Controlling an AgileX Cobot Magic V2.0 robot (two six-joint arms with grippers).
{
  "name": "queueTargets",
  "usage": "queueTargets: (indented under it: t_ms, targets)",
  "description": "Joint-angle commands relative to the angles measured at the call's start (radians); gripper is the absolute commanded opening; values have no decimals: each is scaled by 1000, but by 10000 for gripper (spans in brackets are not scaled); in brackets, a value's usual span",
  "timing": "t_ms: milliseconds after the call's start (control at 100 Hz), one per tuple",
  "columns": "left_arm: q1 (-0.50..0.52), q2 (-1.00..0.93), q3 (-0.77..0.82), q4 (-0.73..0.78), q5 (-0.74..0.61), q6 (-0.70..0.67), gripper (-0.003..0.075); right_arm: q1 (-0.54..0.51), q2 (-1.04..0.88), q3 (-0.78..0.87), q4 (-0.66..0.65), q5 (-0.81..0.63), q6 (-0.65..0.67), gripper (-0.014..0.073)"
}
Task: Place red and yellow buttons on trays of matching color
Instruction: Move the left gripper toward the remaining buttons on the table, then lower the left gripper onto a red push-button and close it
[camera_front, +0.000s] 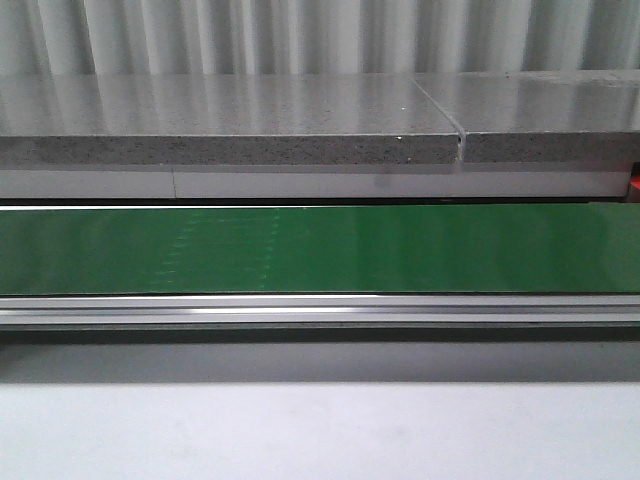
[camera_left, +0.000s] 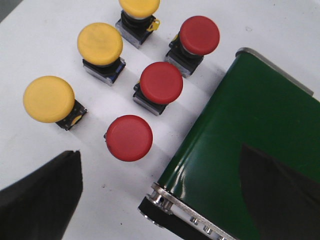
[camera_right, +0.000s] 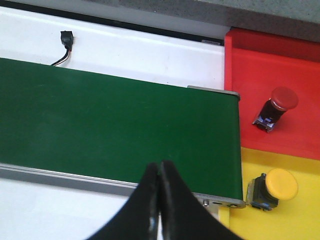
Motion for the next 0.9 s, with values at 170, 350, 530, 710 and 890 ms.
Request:
queueTargets:
  t_ms: [170,350,530,710,890]
  targets:
    - [23,70,-33,-11,-56,-11,599,0,-4,-23,3,-61,-9,-67]
    - [47,108,-33,-11,-75,-11,599,0,-4,-23,3,-61,-9,-67]
    - [50,135,-33,-18,-98,-11,599,0,-4,-23,3,-61,-9,-67]
    - [50,170,-33,-18,-100,-11,599,0,-4,-23,3,-61,-9,-67]
    - [50,216,-33,-18,-103,-11,599,0,-4,-23,3,-61,-9,-67]
